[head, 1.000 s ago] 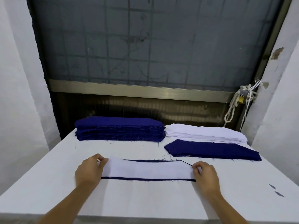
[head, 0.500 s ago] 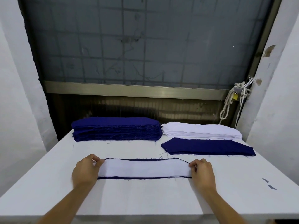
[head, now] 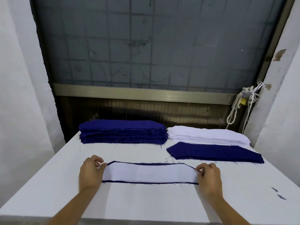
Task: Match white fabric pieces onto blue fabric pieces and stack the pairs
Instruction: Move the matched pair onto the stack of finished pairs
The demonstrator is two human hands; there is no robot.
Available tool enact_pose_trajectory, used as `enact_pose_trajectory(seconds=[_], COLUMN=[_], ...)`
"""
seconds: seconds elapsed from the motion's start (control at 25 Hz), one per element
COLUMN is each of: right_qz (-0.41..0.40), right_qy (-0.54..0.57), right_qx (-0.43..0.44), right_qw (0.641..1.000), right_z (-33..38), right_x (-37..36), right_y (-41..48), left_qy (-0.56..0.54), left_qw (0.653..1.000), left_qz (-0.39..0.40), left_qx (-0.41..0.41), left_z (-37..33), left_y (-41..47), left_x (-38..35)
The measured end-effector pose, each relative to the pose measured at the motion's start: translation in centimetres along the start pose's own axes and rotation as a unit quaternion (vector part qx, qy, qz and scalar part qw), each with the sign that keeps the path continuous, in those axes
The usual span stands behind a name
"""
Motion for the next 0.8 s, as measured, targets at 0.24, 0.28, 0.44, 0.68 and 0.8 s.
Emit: enact_pose_trajectory(seconds=[0.24, 0.28, 0.44, 0.68, 0.8], right_qz=[0.002, 0.011, 0.057, 0.117, 0.133], right_qy=[-0.010, -0.006, 0.010, 0.002, -0.025], right_qx=[0.041, 0.054, 0.071, 0.098, 0.103], right_qw=[0.999, 0.998, 0.996, 0.988, 0.986], right_z=[3.4, 4.4, 8.5, 13.4, 14.7], right_x=[-1.1, -1.8, -5.3, -10.9, -13.4], right_y=[3.7, 4.6, 8.0, 12.6, 14.6], left_qy=[0.154, 0.151, 0.104, 0.158, 0.195], left_qw=[0.988, 0.988, 0.991, 0.983, 0.977], left_qz=[-0.005, -0.007, -0.014, -0.016, 0.026], left_qx=[-0.030, -0.039, -0.089, -0.097, -0.080], left_z=[-2.0, -2.6, -5.1, -6.1, -5.5], left_y=[3.4, 4.8, 10.7, 18.7, 21.3], left_x=[1.1, 1.4, 2.3, 1.7, 0.6])
Point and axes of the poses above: each hand's wrist, its own y-axis towards the middle knuckle, its own x-axis out of the back of the hand, z = x × y, the point moved 4 cm from there along y, towards the middle knuckle, and after that the axes turned 15 degrees about y, right-handed, at the moved point
